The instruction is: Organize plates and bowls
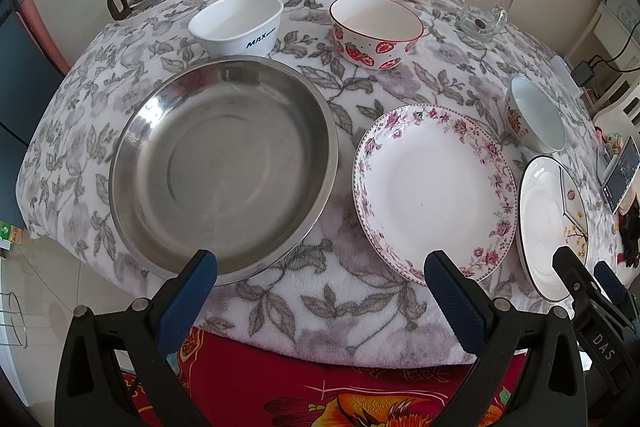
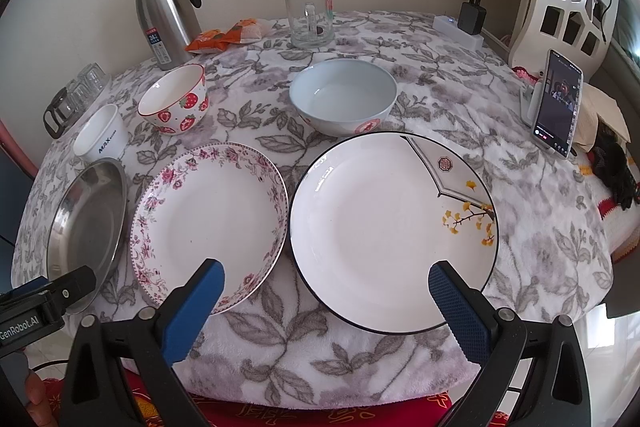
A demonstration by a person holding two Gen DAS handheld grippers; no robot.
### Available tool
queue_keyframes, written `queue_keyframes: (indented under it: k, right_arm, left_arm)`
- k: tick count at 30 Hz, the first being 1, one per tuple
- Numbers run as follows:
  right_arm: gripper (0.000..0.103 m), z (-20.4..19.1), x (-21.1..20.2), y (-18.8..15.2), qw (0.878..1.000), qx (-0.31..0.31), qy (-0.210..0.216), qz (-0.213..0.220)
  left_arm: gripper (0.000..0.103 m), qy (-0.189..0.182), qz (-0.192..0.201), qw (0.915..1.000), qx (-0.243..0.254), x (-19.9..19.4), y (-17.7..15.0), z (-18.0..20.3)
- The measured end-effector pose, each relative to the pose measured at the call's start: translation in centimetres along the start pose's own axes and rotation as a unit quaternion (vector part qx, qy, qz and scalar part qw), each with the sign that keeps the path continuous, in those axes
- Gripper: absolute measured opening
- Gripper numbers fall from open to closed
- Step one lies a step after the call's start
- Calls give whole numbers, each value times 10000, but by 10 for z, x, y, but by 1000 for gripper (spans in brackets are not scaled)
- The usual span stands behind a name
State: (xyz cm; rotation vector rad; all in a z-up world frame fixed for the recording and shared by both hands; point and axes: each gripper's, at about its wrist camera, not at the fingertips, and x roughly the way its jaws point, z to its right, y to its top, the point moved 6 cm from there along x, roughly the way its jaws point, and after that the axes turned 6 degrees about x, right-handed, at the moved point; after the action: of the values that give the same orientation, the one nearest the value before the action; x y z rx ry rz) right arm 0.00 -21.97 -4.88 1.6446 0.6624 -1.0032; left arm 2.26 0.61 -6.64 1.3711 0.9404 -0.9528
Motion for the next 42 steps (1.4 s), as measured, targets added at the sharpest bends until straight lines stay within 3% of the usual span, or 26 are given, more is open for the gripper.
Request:
queue_keyframes:
  k: [33,39,42]
  right_arm:
    - [103,0,1,0,10000,13,11,-25]
    - [103,1,-6,13,10000,6,13,-30]
    - [103,-8,-2,2,9999,-88,85,10]
  left_arm:
    - [103,-9,-14,10000,-7,1,-1,0]
    - [103,-15,-17,10000,-8,1,0,0]
    - [103,-77,1,9999,-83,1,-1,-3]
